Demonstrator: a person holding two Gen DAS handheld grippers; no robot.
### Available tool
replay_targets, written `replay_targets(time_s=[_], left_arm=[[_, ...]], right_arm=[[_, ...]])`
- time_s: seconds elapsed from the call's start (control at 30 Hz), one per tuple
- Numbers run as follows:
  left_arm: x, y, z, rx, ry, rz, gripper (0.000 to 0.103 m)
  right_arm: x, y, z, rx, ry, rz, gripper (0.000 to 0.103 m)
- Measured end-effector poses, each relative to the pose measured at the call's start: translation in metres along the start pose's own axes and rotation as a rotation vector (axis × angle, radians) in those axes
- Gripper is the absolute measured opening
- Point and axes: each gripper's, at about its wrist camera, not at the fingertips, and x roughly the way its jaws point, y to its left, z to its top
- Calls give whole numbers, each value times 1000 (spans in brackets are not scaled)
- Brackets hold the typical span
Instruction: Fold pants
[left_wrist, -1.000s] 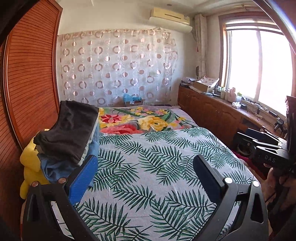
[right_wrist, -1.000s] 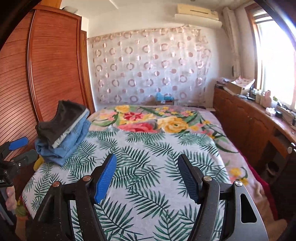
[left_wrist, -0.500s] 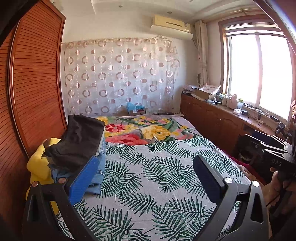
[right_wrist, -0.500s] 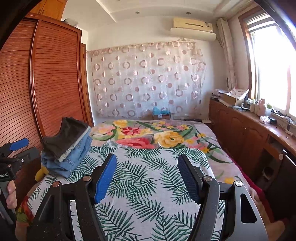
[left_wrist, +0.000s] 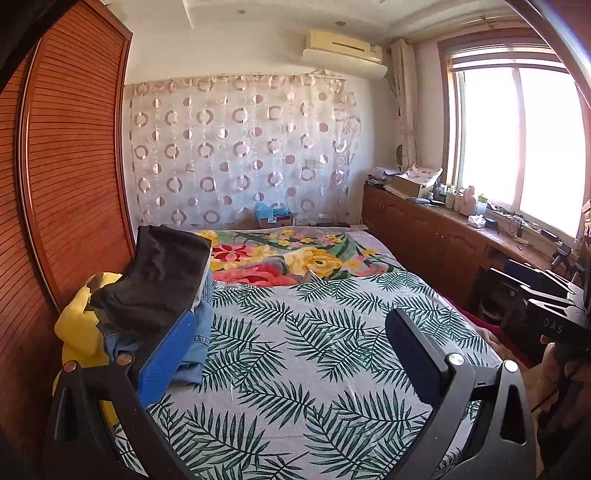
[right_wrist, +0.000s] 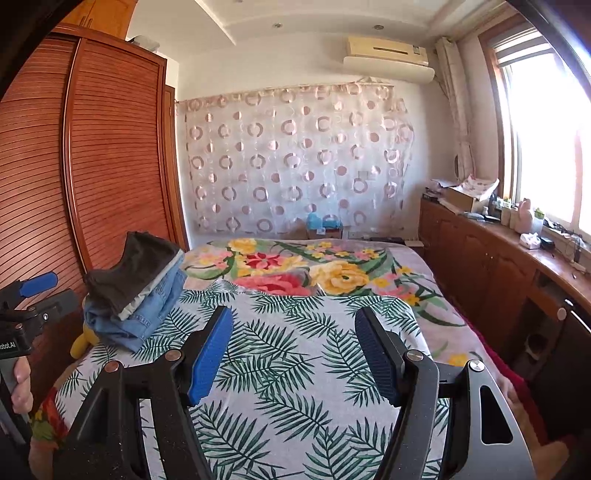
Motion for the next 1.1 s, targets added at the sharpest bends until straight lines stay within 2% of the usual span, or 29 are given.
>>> replay_targets(time_s=[1.1], left_arm=[[1, 3, -7, 2, 4, 4, 102]], right_arm=[[5, 0, -1, -8, -2, -5, 71]])
